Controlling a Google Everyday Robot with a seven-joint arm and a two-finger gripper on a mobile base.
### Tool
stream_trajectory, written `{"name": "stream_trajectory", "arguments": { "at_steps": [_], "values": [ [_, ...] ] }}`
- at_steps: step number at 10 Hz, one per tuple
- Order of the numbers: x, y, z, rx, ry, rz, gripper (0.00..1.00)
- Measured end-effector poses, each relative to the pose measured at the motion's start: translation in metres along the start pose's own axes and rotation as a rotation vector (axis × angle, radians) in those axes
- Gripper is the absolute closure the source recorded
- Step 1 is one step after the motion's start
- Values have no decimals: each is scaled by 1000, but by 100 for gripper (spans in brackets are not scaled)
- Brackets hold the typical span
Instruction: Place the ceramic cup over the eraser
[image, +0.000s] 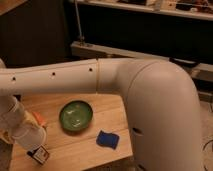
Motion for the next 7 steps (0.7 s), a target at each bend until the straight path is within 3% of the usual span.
{"name": "stream_trajectory", "arguments": {
  "at_steps": [7],
  "values": [
    [8, -12, 20, 17, -73, -56, 100]
  ]
}}
